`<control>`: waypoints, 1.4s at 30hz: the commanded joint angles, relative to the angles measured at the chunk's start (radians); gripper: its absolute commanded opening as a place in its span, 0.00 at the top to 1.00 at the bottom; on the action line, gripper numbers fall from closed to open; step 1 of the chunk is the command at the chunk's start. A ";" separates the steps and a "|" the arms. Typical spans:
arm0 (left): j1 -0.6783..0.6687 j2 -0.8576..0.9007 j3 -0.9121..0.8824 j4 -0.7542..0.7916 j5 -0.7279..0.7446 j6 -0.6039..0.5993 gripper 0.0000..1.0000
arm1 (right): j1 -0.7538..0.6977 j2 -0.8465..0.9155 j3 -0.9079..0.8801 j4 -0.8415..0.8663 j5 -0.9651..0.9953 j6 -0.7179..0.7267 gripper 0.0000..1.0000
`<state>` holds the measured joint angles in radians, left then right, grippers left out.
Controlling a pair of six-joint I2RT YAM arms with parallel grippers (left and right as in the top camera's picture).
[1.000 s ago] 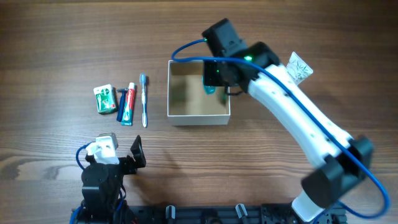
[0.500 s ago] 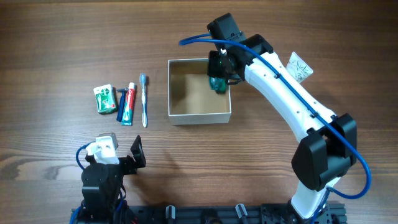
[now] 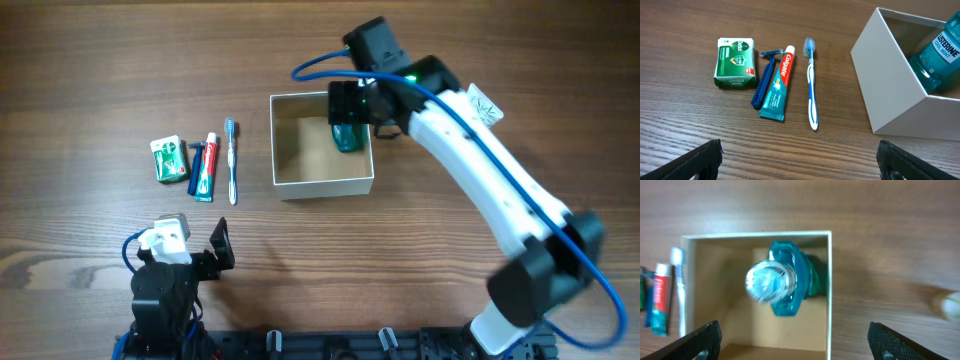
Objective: Pack container
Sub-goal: 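Carry the bottle into the box's right side and release, then grasp the white lotion tube with the right gripper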
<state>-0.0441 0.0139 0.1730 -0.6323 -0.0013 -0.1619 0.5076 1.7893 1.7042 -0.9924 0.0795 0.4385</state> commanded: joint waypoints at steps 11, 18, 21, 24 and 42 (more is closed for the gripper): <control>-0.004 -0.009 -0.018 -0.003 0.012 0.013 0.00 | -0.426 -0.247 0.016 -0.071 -0.002 -0.267 0.00; -0.004 -0.009 -0.018 -0.003 0.012 0.013 0.00 | -0.536 -0.140 0.004 -0.192 -0.059 -0.335 0.00; -0.004 -0.009 -0.018 -0.003 0.012 0.013 0.00 | -0.536 -0.098 -0.011 -0.195 -0.059 -0.344 0.09; -0.004 -0.009 -0.018 -0.003 0.012 0.013 0.00 | -0.535 -0.032 -0.011 -0.217 -0.082 -0.345 0.21; -0.004 -0.009 -0.018 -0.003 0.012 0.013 0.00 | -0.526 -0.007 -0.007 -0.222 -0.122 -0.233 0.96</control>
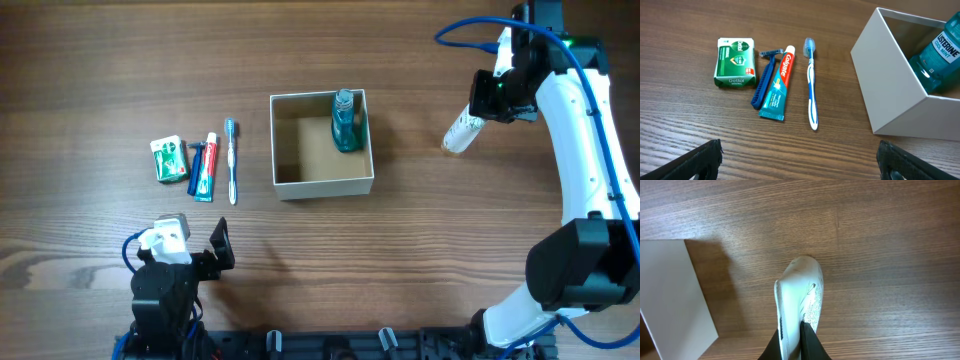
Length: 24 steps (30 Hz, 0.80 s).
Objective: Pack container
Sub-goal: 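Grasp the white lotion tube with the right gripper, then lower the lotion tube into the box beside the bottle, release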
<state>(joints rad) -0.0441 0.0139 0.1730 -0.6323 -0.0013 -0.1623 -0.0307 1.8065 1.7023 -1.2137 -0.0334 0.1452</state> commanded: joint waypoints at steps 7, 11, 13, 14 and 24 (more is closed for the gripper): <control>-0.004 -0.009 -0.018 -0.003 0.012 0.013 0.00 | 0.145 -0.317 0.016 0.004 0.052 0.127 0.96; -0.004 -0.009 -0.018 -0.003 0.012 0.013 0.00 | 0.296 -0.475 0.020 0.001 0.063 0.194 0.96; -0.004 -0.009 -0.018 -0.003 0.012 0.013 0.00 | 0.373 -0.518 0.020 0.001 0.068 0.222 0.96; -0.004 -0.009 -0.018 -0.003 0.012 0.013 0.00 | 0.415 -0.532 0.020 0.000 0.071 0.236 0.96; -0.004 -0.009 -0.018 -0.003 0.012 0.013 0.00 | 0.562 -0.351 0.019 0.004 0.104 0.272 0.96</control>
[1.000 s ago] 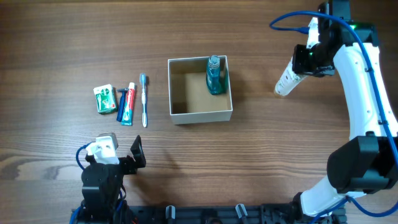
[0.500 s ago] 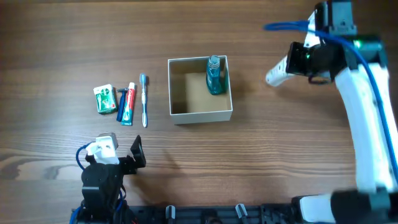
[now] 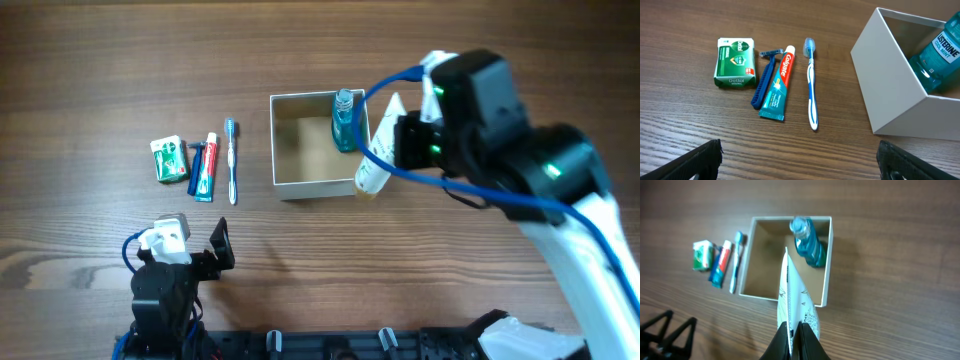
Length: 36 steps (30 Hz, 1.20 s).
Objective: Pack container
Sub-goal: 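Lower the lotion tube into the box beside the bottle, release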
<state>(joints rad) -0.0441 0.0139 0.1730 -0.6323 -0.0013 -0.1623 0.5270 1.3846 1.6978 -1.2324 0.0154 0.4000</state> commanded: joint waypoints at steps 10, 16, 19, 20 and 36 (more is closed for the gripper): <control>-0.004 -0.009 -0.018 -0.003 0.012 0.013 0.00 | 0.004 0.154 0.024 0.103 -0.017 -0.034 0.96; -0.004 -0.009 -0.018 -0.003 0.012 0.013 0.00 | 0.004 0.154 0.024 0.135 -0.016 -0.056 0.96; -0.004 -0.009 -0.018 -0.003 0.012 0.013 0.00 | 0.004 0.154 0.024 0.160 -0.012 -0.068 0.96; -0.004 -0.009 -0.018 -0.003 0.012 0.013 0.00 | 0.004 0.154 0.024 0.175 -0.013 -0.084 0.96; -0.004 -0.009 -0.018 -0.003 0.012 0.013 0.00 | 0.004 0.326 -0.002 0.204 0.072 -0.087 0.96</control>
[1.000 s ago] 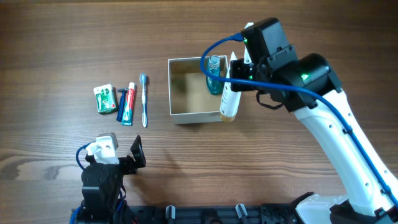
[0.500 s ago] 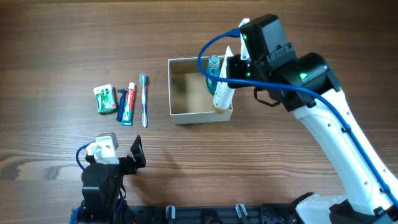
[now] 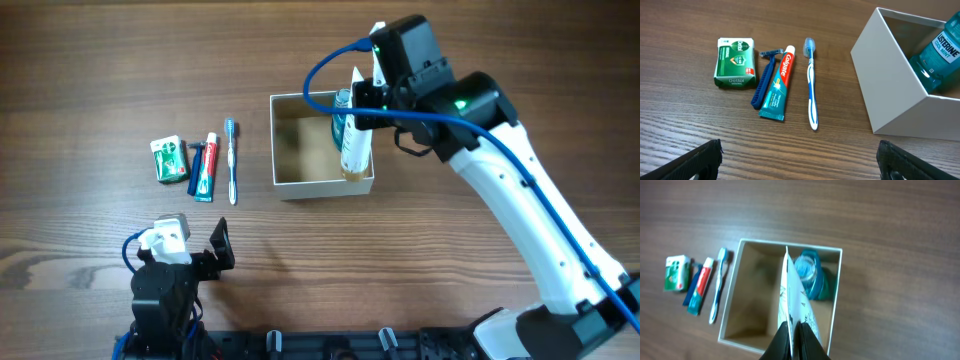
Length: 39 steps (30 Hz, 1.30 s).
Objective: Pack container
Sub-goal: 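Lower the lotion tube into the box beside the bottle, release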
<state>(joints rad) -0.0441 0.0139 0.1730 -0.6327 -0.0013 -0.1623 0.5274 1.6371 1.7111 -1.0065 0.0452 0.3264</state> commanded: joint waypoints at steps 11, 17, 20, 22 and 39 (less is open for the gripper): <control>-0.004 -0.009 -0.018 -0.003 0.012 0.013 0.00 | 0.003 0.066 -0.013 0.014 0.049 -0.064 0.96; -0.004 -0.009 -0.018 -0.003 0.012 0.013 0.00 | 0.003 0.066 0.026 0.042 0.057 -0.085 0.96; -0.004 -0.009 -0.018 -0.003 0.012 0.013 0.00 | 0.003 0.064 0.062 0.026 0.056 -0.088 0.96; -0.004 -0.009 -0.018 -0.003 0.012 0.013 0.00 | 0.004 0.063 0.065 0.002 0.051 -0.085 0.96; -0.004 -0.009 -0.018 -0.003 0.012 0.013 0.00 | 0.004 0.063 -0.044 -0.166 -0.093 -0.069 0.96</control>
<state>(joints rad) -0.0441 0.0139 0.1730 -0.6327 -0.0013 -0.1623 0.5285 1.7016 1.6974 -1.1717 0.0063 0.2596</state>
